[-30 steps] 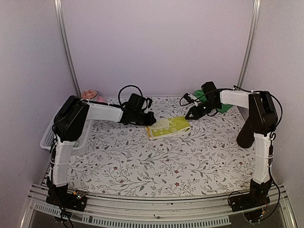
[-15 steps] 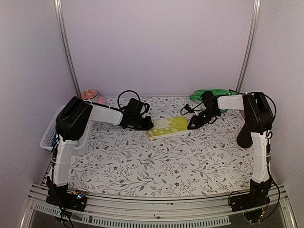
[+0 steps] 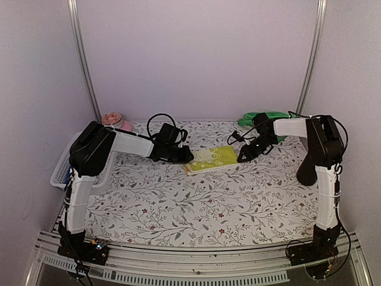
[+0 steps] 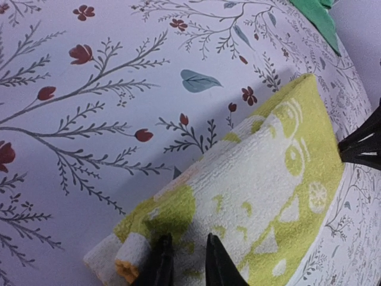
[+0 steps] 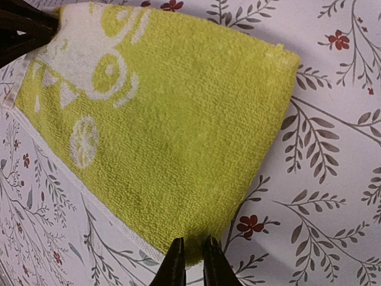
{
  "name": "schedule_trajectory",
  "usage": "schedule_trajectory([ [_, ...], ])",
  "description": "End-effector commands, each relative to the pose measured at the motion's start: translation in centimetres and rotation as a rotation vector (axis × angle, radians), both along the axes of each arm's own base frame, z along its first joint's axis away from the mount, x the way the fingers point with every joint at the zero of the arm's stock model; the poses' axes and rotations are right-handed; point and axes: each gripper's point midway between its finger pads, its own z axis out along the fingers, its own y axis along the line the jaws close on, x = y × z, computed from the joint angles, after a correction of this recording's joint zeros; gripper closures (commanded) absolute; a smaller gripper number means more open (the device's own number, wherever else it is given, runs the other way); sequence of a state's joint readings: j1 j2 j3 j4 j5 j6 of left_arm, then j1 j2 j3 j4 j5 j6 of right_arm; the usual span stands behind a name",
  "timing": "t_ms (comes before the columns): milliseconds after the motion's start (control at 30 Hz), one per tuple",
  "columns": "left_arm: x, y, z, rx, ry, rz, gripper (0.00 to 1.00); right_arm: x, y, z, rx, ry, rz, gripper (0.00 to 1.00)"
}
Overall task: Roll the towels
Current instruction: Smooth out the towel at the center of the board.
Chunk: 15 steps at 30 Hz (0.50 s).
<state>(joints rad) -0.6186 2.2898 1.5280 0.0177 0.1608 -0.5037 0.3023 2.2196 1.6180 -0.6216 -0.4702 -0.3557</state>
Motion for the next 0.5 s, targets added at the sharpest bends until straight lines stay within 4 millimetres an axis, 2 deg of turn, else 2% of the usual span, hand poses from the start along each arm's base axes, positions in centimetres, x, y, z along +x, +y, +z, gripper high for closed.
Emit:
schedule_trajectory([
  [0, 0.3, 0.3, 2.0, -0.008, -0.027, -0.002, 0.77, 1.4, 1.5, 7.2, 0.097, -0.093, 0.016, 0.85],
  [100, 0.9, -0.1, 3.8, -0.027, -0.064, -0.003, 0.67, 2.9, 3.5, 10.8, 0.169, -0.16, 0.032, 0.83],
  [200, 1.5, -0.4, 5.0, -0.043, -0.097, 0.002, 0.66, 4.1, 5.1, 12.1, 0.239, -0.189, 0.021, 0.82],
  [367, 2.4, -1.2, 5.2, -0.068, -0.122, -0.009, 0.66, 6.1, 6.8, 10.6, 0.339, -0.139, -0.034, 0.82],
  [467, 2.7, -1.7, 5.1, -0.09, -0.139, -0.015, 0.67, 6.7, 7.5, 8.9, 0.38, -0.092, -0.063, 0.82],
])
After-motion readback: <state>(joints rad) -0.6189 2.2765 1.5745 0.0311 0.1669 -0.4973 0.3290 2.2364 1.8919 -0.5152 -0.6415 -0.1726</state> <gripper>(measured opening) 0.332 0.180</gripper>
